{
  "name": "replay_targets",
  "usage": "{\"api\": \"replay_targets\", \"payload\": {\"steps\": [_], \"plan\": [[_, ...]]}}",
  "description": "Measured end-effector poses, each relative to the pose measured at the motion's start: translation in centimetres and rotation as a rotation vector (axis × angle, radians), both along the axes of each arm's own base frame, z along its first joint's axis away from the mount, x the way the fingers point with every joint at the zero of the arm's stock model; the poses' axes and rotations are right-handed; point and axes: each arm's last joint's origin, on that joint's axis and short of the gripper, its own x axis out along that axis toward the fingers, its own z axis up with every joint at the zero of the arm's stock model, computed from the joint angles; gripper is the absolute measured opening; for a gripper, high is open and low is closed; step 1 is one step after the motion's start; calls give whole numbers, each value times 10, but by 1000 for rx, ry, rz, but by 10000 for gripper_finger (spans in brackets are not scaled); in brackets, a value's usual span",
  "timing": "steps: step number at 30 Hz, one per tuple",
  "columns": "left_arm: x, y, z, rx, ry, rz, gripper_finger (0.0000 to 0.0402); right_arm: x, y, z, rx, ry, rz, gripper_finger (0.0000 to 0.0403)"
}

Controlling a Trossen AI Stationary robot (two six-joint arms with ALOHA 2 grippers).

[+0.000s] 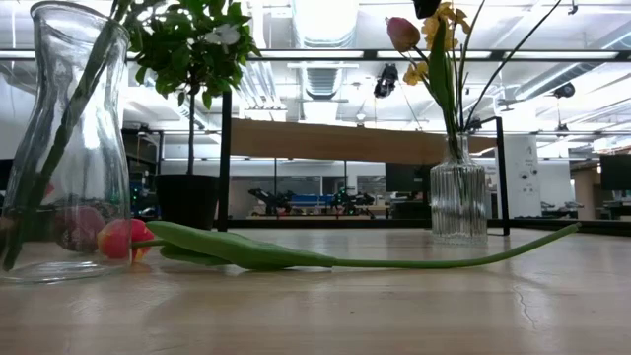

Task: Pick and place flowers into a vace then onto a shelf
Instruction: Put the red flower into the bottom transparent vase

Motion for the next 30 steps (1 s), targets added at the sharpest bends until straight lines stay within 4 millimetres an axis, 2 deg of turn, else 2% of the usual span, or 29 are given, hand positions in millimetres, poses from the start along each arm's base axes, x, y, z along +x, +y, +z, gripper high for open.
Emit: {"api": "replay_targets", "payload": {"steps": [6, 19, 30], "plan": [[0, -6, 7, -57, -1, -77, 0, 0, 0, 0, 2, 0, 0, 199], [19, -32, -7, -99, 44, -134, 0, 0, 0, 0, 3, 0, -1, 199], [34, -47, -28, 1, 124, -123, 0, 0, 0, 0, 3, 0, -1, 199]]}}
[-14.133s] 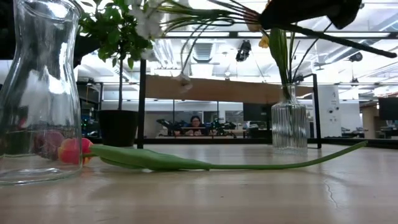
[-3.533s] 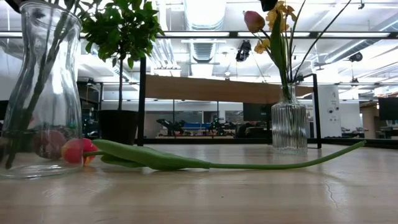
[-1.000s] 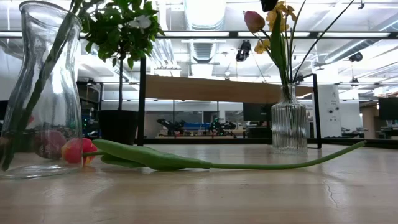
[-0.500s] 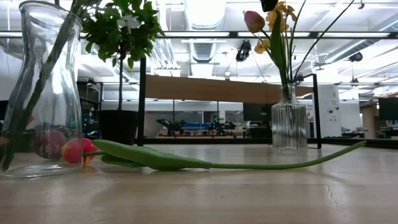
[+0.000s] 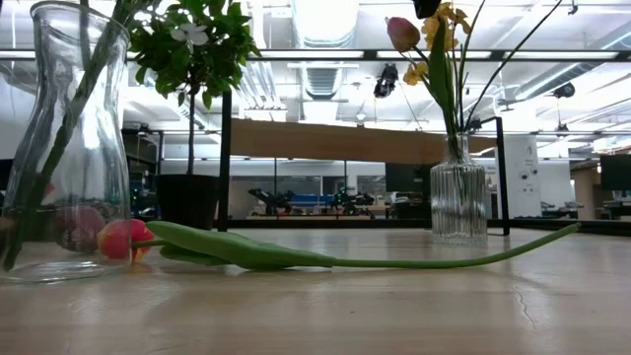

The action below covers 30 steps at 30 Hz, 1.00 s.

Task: Pick and place flowers into a vace then onto a shelf
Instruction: Put the red flower into the bottom transparent vase, then put the dark red flower into the bottom transparent vase

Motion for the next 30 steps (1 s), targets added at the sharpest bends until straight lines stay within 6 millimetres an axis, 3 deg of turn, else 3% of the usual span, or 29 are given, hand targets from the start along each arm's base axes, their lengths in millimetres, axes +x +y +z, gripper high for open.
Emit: {"api": "replay_targets", "payload": {"steps": [16, 23, 30], "plan": [[7, -7, -45, 125, 127, -11, 12, 0, 0, 0, 0, 0, 0, 199], [1, -1, -48, 168, 148, -16, 100, 0, 0, 0, 0, 0, 0, 199], [-12, 5, -34, 218, 218, -169, 191, 0, 0, 0, -1, 0, 0, 199]]}}
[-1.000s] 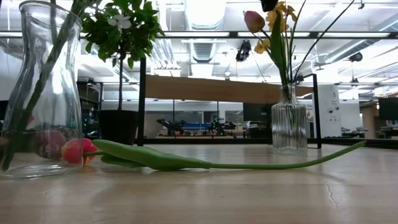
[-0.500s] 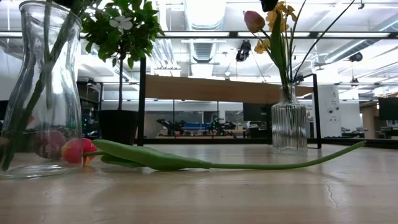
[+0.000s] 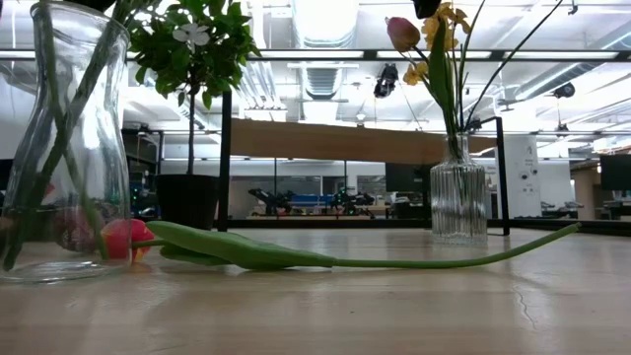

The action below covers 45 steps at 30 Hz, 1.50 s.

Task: Pick and place flowers into a vace then onto a shelf
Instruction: Put the dark red flower into the bottom transparent vase

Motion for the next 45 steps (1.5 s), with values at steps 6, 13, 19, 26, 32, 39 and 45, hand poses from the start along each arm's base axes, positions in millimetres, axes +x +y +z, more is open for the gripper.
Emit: {"api": "replay_targets", "payload": {"steps": [6, 13, 19, 26, 32, 39, 45], "plan": [[-11, 10, 27, 20, 52, 11, 203, 0, 0, 0, 0, 0, 0, 199], [-26, 25, 45, 240, 282, 30, 203, 0, 0, 0, -2, 4, 0, 199], [-29, 32, 53, 351, 384, 131, 203, 0, 0, -2, -8, 22, 0, 199], [-28, 34, 29, 455, 419, 220, 203, 0, 0, -2, -9, 24, 0, 199], [-31, 38, -10, 526, 483, 292, 203, 0, 0, -2, -9, 24, 0, 199], [-29, 39, -47, 558, 517, 303, 203, 0, 0, -2, -7, 21, 0, 199], [-20, 39, -66, 568, 570, 283, 203, 0, 0, -2, 2, 20, -1, 199]]}}
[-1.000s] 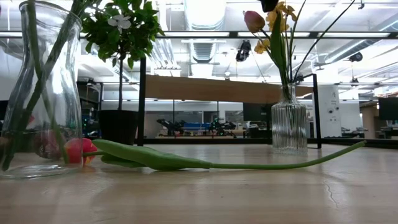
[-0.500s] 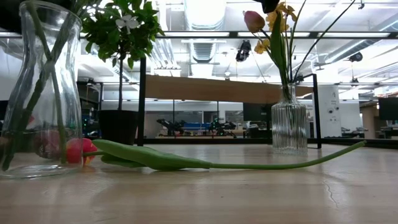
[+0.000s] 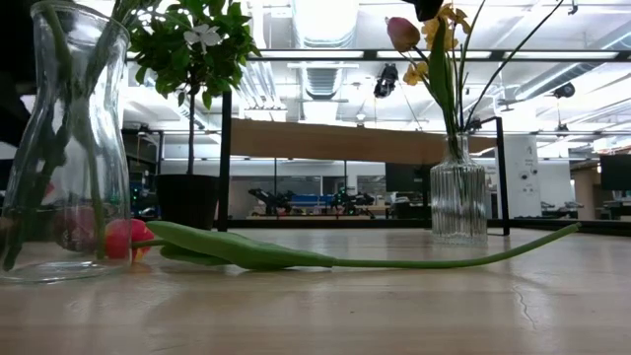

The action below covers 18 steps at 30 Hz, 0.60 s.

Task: Pick and place flowers into a vace then onto a shelf
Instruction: Put the dark red flower into the bottom transparent vase

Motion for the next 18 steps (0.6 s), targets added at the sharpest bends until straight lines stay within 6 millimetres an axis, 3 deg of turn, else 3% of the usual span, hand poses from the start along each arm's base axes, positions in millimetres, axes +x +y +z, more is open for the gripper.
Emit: {"api": "replay_targets", "payload": {"steps": [18], "plan": [[36, 1, -29, 123, 279, -57, 203, 0, 0, 0, 6, -2, -1, 199]]}}
